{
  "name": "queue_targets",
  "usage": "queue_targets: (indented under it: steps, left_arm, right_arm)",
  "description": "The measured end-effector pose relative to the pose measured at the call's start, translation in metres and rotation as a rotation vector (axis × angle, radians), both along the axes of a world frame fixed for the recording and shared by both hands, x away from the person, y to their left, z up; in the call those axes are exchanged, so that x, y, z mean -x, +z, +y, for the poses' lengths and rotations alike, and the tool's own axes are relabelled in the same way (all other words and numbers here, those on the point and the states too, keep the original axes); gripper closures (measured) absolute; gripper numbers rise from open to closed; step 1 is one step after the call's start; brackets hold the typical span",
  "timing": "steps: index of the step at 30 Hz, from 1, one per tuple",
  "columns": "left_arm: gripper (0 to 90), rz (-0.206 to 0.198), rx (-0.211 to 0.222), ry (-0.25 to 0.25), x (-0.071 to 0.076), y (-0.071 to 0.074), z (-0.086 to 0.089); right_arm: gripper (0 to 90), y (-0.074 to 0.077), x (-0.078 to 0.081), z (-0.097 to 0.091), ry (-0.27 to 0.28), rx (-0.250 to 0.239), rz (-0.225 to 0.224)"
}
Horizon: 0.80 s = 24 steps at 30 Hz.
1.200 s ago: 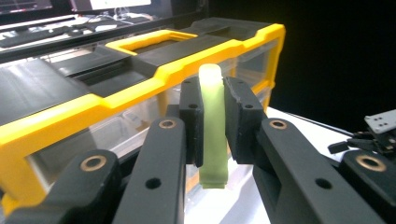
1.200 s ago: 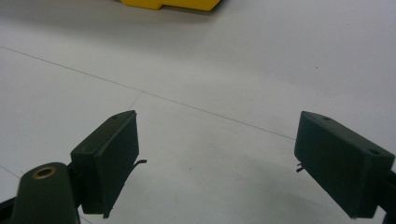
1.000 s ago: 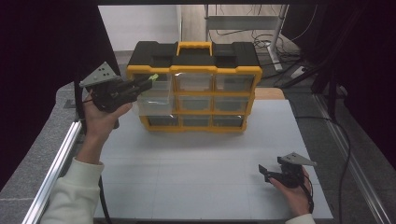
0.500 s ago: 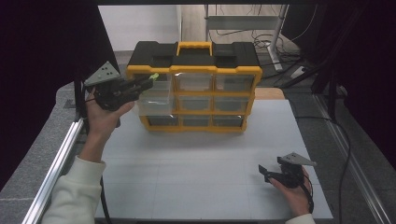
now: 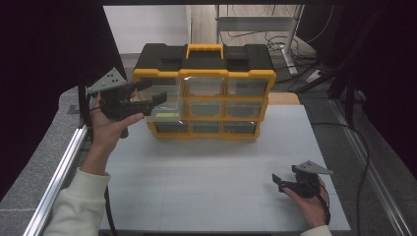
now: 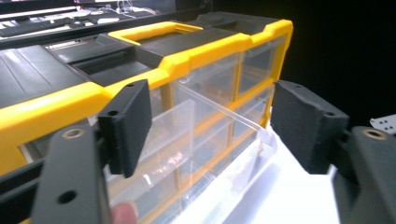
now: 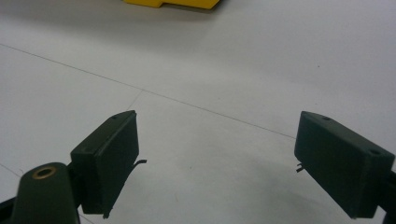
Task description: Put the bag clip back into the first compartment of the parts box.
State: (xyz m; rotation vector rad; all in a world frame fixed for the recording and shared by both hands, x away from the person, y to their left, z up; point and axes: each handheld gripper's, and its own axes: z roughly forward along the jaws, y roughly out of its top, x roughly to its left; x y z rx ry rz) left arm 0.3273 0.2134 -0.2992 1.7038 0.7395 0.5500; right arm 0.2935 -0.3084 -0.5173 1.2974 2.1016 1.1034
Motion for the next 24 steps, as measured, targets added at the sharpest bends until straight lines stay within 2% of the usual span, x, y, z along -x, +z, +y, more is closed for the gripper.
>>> queue_targets:
  steps: [8,16,24]
  left_arm:
    - [23.7,0.004,0.047,-0.061,0.015,-0.008,0.003]
    - [23.7,-0.005,0.042,-0.102,0.031,-0.017,-0.002]
    - [24.0,-0.009,0.045,-0.122,0.043,-0.025,-0.006]
  right_arm:
    - [13.9,0.000,-0.001,0.001,0.003,0.003,-0.001]
    - [13.9,0.000,-0.002,0.001,-0.003,0.004,0.000]
    - [13.9,0.000,-0.002,0.002,0.002,-0.001,0.005]
